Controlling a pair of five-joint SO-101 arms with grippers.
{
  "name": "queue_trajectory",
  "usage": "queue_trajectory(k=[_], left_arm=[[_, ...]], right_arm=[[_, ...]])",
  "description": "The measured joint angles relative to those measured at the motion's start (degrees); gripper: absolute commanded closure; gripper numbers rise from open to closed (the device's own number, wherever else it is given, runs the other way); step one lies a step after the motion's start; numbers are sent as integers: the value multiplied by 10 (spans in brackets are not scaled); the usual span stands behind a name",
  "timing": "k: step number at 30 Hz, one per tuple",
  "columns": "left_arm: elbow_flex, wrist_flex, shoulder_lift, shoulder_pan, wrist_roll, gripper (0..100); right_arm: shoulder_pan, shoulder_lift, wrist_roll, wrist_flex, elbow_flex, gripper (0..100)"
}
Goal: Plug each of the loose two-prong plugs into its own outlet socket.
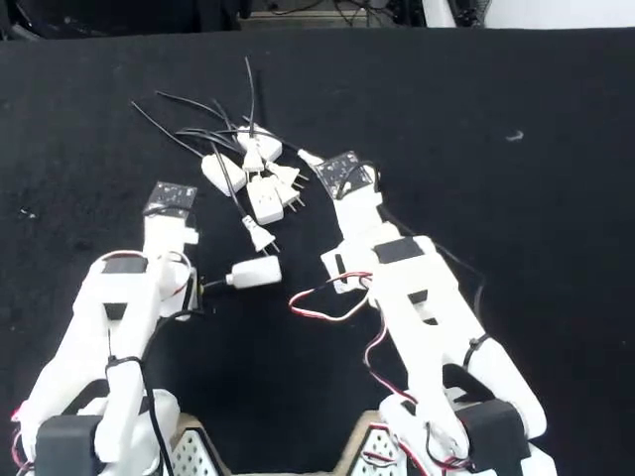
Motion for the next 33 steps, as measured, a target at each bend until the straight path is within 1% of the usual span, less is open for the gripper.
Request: queue_trajectory(k=[3,7,13,18,21,23,25,28,33], left_arm=[[7,-23,0,-14,0,845],[18,-25,-1,-19,1,845],[19,18,-10,-19,2,845],[18,33,-13,-22,2,845],[3,75,-28,-44,2,844],[-9,89,-47,-72,1,842],[-14,86,-62,-102,-1,842],[-14,63,-71,-135,-28,844],[12,34,-74,-135,-45,844]], right_arm=[[0,0,-1,0,0,885],[-16,0,-22,0,-14,885],[-94,0,-44,-3,-66,885],[-137,21,-92,-63,-90,885],[-156,40,-102,-90,-90,885],[-167,52,-105,-97,-90,885],[-176,63,-105,-106,-90,885],[-177,86,-105,-136,-90,884],[-178,152,-105,-170,-134,830]])
